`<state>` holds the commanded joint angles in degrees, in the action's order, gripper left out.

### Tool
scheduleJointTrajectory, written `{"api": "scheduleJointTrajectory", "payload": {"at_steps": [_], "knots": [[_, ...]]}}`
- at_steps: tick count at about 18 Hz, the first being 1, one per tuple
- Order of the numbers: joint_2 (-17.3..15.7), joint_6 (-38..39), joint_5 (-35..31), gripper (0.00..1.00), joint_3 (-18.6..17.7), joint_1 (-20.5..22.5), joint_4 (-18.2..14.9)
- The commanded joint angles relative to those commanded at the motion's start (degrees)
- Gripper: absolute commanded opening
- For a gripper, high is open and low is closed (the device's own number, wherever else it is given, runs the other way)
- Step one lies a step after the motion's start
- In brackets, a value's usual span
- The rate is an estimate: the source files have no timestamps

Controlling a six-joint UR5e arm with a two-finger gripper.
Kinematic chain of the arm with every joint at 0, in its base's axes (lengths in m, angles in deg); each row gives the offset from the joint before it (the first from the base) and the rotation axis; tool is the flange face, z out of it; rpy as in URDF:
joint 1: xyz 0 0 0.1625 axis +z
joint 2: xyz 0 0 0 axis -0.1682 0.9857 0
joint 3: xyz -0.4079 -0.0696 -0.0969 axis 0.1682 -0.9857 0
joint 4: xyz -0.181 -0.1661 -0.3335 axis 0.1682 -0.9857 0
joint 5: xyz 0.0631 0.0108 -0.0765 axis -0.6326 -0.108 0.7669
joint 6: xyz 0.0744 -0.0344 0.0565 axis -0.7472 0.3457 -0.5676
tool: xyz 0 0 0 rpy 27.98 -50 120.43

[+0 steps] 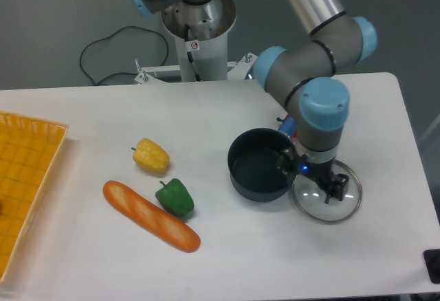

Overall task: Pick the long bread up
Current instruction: 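Move the gripper away from the dark pot toward the long bread, then lower the open gripper over the middle of the long orange bread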

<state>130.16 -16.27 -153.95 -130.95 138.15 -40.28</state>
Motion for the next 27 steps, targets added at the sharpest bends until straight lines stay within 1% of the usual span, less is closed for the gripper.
{"api": "scheduleJointTrajectory", "payload": {"at_steps": [4,5,6,8,10,12,13,16,17,19,21,22,25,27], "knots": [[-2.0,5.0,1.1,1.0,-0.4,-1.1,-1.1],[-2.6,6.9,1.7,1.0,-0.4,-1.7,-2.2],[-3.1,10.7,2.1,1.0,-0.4,-2.2,-2.9],[-3.4,19.0,2.9,1.0,-0.4,-3.9,-2.9],[-3.9,24.7,3.1,1.0,-0.9,-6.1,-3.0],[-3.9,29.9,2.6,1.0,-2.2,-8.1,-2.6],[-3.8,32.6,2.4,1.0,-2.9,-9.3,-2.3],[-2.6,38.7,2.3,1.0,-3.2,-12.6,-1.8],[-2.3,40.6,2.3,1.0,-3.9,-14.1,-1.8],[-1.0,46.0,1.6,1.0,-3.8,-16.0,0.6],[-0.6,53.7,-0.2,1.0,-3.2,-18.2,1.2],[-0.5,55.5,-0.2,1.0,-3.3,-19.2,1.2],[0.6,60.6,-0.4,1.0,-3.1,-21.4,1.3],[1.4,64.2,-0.9,1.0,-2.2,-21.5,1.2]]}}
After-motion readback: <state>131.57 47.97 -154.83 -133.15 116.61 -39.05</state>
